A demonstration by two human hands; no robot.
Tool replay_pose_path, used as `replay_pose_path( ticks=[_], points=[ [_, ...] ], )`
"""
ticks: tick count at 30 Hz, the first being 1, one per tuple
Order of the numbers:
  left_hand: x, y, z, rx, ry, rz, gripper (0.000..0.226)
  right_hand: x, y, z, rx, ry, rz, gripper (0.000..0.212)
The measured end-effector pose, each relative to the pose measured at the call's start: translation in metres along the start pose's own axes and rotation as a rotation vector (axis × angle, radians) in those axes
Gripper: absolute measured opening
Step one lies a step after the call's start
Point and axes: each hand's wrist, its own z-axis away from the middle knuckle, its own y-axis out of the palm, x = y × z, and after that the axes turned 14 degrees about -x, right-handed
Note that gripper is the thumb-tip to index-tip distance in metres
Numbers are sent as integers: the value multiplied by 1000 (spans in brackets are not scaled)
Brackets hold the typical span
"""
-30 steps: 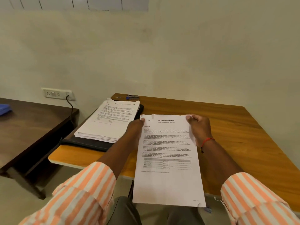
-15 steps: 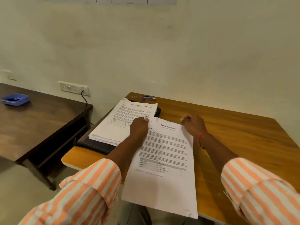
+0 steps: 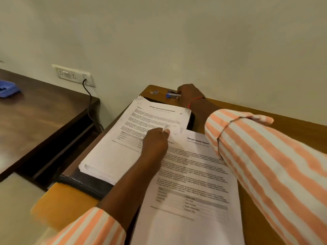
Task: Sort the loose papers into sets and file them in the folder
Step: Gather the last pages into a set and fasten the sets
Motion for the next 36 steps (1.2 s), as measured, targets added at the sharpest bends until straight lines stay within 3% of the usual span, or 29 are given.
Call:
replay_pose_path(
  ticks=[5, 10, 15, 20, 26, 36],
  points=[
    [8, 5, -4, -3, -34, 6, 22, 0, 39, -37, 116, -12, 24, 39],
    [7, 3, -3, 4, -9, -10, 24, -6, 38, -42, 140, -33, 37, 28],
    [6, -1, 7, 1, 78, 1, 27, -10, -33, 2, 70, -76, -248, 32],
    [-2, -2, 24, -10, 213, 13, 30, -8, -118, 76, 278, -138, -374, 35],
    [-22, -11, 71, -118, 509, -73, 34, 17, -172, 150, 385, -320, -187, 44],
    [-18, -27, 125, -136, 604, -63, 28, 30, -225, 211, 344, -475, 103, 47]
  ],
)
